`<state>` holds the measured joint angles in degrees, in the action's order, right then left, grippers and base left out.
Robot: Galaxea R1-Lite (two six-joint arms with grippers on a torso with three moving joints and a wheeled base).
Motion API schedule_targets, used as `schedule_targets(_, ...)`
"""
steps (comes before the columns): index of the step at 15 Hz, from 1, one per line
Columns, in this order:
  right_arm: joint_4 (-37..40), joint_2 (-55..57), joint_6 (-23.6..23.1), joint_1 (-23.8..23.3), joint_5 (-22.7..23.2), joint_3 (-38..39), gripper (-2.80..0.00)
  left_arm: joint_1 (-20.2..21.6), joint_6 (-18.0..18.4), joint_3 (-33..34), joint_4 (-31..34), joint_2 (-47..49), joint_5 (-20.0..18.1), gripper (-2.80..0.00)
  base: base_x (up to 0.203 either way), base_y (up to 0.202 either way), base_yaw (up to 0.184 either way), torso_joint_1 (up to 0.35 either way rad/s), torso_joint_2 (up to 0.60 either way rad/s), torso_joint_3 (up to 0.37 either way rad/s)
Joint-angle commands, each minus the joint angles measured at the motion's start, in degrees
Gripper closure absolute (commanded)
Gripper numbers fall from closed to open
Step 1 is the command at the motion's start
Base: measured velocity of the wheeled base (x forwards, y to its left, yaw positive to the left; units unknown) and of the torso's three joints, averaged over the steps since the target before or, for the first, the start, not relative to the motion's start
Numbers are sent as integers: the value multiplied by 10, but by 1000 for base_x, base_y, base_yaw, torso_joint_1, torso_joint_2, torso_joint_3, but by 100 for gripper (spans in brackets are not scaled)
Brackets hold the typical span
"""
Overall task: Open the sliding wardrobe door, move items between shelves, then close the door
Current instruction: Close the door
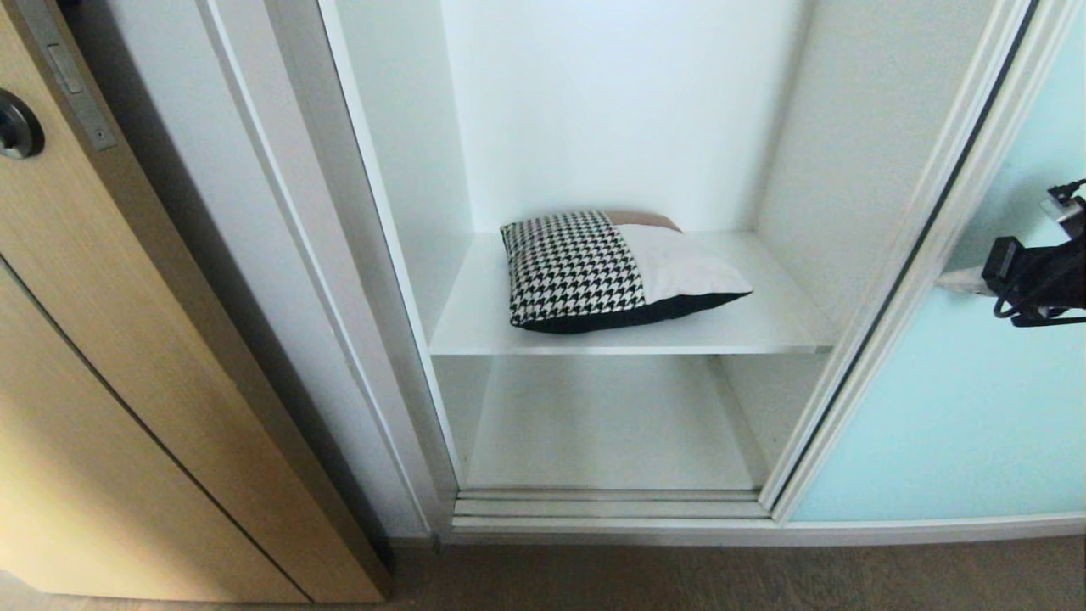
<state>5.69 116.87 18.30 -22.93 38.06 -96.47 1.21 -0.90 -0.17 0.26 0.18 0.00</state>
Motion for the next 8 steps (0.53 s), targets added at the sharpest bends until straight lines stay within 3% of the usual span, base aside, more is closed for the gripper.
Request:
schedule_targets(1,-23,-58,1,52,3,61,0,0,-1,0,0,1,0,0,0,0,0,0,0,0)
schedule_targets(4,-59,-124,1,105,3,146,0,0,-1,0,0,1,0,0,0,0,0,0,0,0)
schedule_targets(8,-106,-202,-8,110,3,248,0,0,-1,0,0,1,0,0,0,0,0,0,0,0)
